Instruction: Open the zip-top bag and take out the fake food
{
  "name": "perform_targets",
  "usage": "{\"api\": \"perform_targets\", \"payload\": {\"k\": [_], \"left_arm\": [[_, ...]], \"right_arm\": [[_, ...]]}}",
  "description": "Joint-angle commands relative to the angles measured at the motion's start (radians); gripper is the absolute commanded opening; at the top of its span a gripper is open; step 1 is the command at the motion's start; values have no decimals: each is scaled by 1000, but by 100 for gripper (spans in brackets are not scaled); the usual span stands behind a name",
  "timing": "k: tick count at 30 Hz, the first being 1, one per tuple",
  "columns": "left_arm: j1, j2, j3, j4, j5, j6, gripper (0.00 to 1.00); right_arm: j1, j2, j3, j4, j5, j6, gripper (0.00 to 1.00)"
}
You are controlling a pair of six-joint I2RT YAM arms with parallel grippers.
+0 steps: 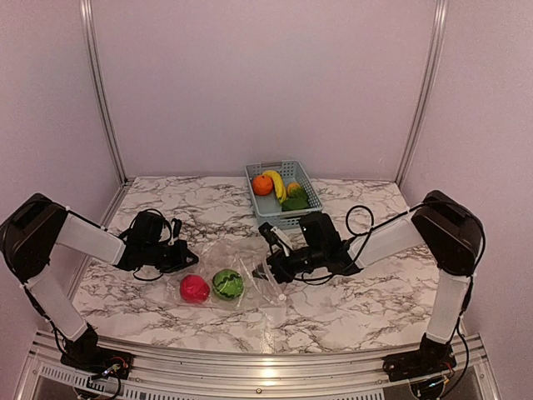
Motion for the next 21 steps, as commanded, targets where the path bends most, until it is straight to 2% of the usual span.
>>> {"api": "perform_targets", "payload": {"k": [1, 3, 8, 12, 21], "left_arm": [[5, 30, -12, 71, 44, -45, 0], [5, 36, -14, 84, 50, -56, 0], [5, 51, -12, 94, 57, -61, 0], [5, 63, -8, 99, 64, -64, 0], [5, 82, -11, 120, 70, -77, 0]], "right_arm": [[47, 57, 43, 96, -35, 45, 34], [67, 76, 61, 96, -31, 42, 37], [109, 96, 84, 113, -20, 32, 56], [135, 106, 102, 118, -10, 21, 67], [186, 180, 239, -2, 28, -30, 80]]}}
